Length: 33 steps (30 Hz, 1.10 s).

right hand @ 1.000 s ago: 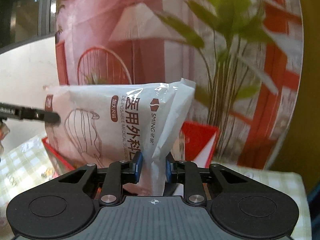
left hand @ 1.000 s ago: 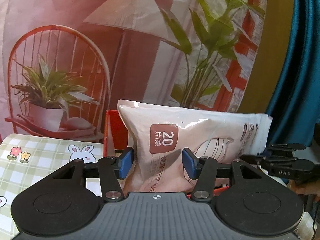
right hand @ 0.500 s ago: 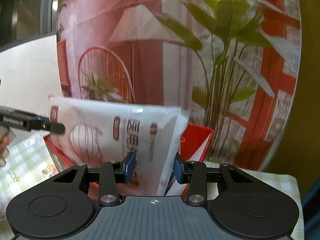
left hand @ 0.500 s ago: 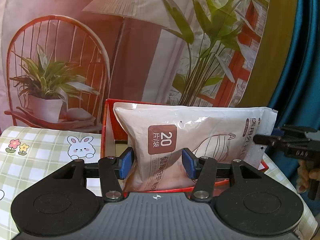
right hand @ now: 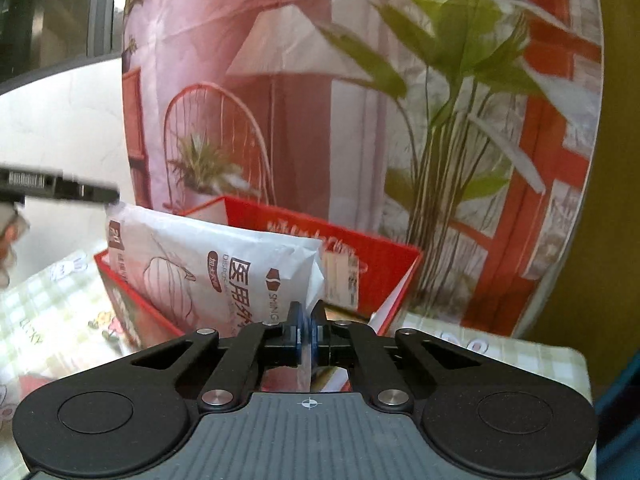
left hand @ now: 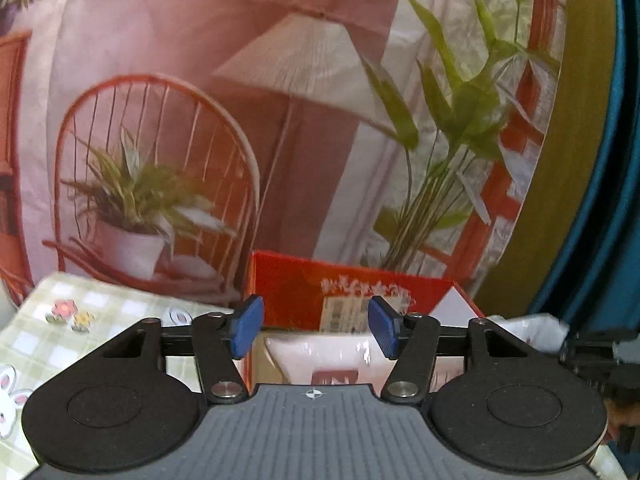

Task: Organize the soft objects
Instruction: 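Lower the mask bag upright into the red box and open both grippers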

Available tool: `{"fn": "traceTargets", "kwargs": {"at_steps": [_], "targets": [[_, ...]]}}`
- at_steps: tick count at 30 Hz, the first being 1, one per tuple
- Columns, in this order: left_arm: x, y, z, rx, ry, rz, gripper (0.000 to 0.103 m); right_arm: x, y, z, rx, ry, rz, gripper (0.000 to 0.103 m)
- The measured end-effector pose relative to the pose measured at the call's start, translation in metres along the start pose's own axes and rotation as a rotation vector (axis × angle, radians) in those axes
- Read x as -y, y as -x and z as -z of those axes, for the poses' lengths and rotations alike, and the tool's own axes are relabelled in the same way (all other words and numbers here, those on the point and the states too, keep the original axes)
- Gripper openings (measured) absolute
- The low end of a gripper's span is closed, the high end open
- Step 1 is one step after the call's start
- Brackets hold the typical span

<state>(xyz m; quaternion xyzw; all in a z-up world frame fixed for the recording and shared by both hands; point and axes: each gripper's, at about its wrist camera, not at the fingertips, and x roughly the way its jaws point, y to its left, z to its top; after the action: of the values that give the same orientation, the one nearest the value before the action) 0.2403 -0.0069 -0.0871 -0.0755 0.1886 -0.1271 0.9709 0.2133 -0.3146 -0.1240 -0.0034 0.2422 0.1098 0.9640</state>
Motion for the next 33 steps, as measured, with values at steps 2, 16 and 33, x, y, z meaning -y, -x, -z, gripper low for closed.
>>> {"fn": "traceTargets", "kwargs": {"at_steps": [2, 16, 33], "targets": [[0.009, -0.003, -0.001, -0.012, -0.041, -0.004, 0.041, -0.005, -0.002, 0.005, -0.023, 0.02, 0.006, 0.004], [0.025, -0.034, 0.028, -0.146, -0.097, 0.022, 0.028, -0.01, 0.014, -0.003, 0.014, -0.019, 0.038, 0.047], [0.027, -0.041, 0.003, -0.048, -0.032, -0.04, 0.028, -0.02, -0.037, -0.047, 0.077, -0.142, 0.224, 0.01]]}}
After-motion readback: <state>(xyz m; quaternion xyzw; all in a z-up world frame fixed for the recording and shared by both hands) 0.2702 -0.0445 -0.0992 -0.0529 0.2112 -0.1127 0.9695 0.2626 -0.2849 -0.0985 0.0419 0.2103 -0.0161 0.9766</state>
